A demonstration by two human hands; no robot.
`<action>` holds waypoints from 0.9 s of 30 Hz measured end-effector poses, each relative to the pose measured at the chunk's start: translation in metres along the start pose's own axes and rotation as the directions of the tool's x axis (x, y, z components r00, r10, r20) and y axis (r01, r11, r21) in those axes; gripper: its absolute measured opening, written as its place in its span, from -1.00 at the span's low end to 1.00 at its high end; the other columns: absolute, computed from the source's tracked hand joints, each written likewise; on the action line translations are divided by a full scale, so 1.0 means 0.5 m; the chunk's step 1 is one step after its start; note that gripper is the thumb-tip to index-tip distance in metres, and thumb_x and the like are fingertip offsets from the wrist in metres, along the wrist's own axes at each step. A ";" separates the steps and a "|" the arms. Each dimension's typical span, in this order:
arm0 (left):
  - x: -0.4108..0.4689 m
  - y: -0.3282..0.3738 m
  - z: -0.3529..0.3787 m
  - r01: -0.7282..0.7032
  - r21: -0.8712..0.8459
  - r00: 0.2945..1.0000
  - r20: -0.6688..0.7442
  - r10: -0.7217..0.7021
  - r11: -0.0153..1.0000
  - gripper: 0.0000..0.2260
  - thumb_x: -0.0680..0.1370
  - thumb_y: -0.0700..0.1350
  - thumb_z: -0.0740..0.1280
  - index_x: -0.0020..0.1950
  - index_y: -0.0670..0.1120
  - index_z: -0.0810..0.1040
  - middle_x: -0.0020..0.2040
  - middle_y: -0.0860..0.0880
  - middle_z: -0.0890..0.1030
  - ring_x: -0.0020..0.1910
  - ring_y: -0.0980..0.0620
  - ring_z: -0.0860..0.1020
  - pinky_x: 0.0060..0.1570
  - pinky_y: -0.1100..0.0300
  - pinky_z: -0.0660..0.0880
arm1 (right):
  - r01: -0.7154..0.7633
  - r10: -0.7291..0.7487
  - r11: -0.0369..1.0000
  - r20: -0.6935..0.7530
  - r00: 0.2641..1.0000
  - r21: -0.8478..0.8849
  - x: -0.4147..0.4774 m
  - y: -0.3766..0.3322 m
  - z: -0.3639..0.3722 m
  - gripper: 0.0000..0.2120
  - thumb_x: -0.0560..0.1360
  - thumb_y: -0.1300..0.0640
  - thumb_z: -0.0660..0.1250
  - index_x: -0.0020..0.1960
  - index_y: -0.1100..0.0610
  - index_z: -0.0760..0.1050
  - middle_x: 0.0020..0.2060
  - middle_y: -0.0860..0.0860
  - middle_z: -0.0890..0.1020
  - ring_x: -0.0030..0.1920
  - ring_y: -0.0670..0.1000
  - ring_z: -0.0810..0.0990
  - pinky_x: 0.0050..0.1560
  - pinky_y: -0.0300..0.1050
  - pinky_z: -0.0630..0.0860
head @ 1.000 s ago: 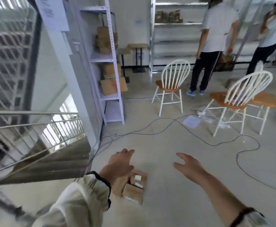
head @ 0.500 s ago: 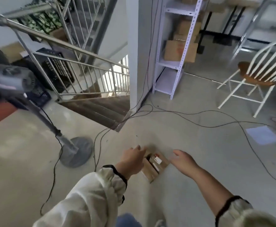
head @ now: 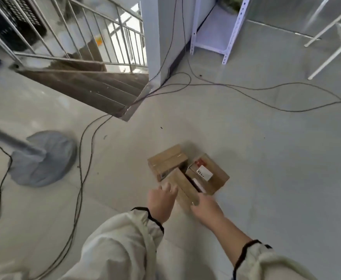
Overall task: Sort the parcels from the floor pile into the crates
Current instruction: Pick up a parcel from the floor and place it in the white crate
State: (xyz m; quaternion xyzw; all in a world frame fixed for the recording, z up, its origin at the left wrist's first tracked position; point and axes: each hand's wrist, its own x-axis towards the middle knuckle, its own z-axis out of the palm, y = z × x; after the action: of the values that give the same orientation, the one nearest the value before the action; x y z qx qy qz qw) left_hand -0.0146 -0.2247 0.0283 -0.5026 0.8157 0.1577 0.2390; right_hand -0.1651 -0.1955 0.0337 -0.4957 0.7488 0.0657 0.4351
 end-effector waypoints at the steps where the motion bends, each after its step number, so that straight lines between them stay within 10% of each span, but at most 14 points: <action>1: 0.045 -0.012 0.042 0.000 0.006 1.000 -0.015 0.000 1.000 -0.41 0.54 -0.19 0.28 0.51 -0.05 0.09 0.39 -0.10 0.30 0.15 -0.16 0.47 -0.09 0.04 0.43 | 0.005 -0.005 0.999 -0.003 1.000 -0.046 0.060 0.012 0.033 -0.53 0.51 -0.04 0.24 0.37 0.08 0.35 0.28 0.09 0.45 0.24 0.13 0.48 0.22 0.03 0.46; 9: 0.305 -0.074 0.170 -0.035 0.013 0.998 -0.044 0.035 0.999 -0.28 0.49 -0.04 0.39 0.53 0.12 0.05 0.49 -0.12 0.18 0.31 -0.21 0.40 0.13 -0.01 0.46 | -0.029 0.022 0.851 -0.019 1.000 -0.524 0.345 0.018 0.193 0.20 0.32 -0.27 0.40 0.49 0.21 -0.38 0.46 0.21 -0.16 0.44 0.35 0.03 0.29 0.29 0.29; 18: 0.337 -0.100 0.172 -0.057 -0.203 0.996 -0.079 0.042 0.978 -0.43 0.52 -0.08 0.35 0.48 0.07 0.20 0.23 -0.13 0.45 0.10 -0.17 0.53 0.04 -0.03 0.52 | 0.044 -0.024 0.897 0.051 0.998 -0.441 0.377 0.043 0.160 0.13 0.38 -0.01 0.41 0.46 0.03 -0.48 0.45 0.10 -0.32 0.47 0.30 -0.03 0.39 0.28 0.21; 24: 0.369 -0.156 0.165 -0.028 -0.600 0.983 -0.163 -0.088 0.799 -0.64 0.48 -0.05 0.41 0.27 -0.03 0.53 0.10 -0.07 0.62 0.04 -0.04 0.55 0.02 0.20 0.41 | 0.025 -0.065 0.993 0.349 0.935 0.118 0.403 0.081 0.108 -0.11 0.35 0.18 0.46 0.53 0.00 0.04 0.26 0.01 0.41 0.17 0.06 0.49 0.06 0.00 0.58; 27: 0.351 -0.186 0.193 0.049 -0.567 0.997 -0.019 -0.072 0.822 -0.64 0.47 -0.06 0.42 0.26 -0.05 0.54 0.13 -0.07 0.61 0.08 -0.06 0.55 0.06 0.20 0.42 | 0.063 -0.056 0.998 0.327 0.943 -0.009 0.401 0.087 0.141 -0.28 0.46 0.22 0.36 0.52 0.05 0.11 0.31 0.05 0.43 0.15 0.06 0.50 -0.04 -0.15 0.52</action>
State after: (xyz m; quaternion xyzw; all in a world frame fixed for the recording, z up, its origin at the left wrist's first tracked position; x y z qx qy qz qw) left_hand 0.0245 -0.3486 -0.1502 -0.5796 0.7203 0.3749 0.0681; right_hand -0.1848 -0.2738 -0.1675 -0.5046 0.6504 0.1410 0.5500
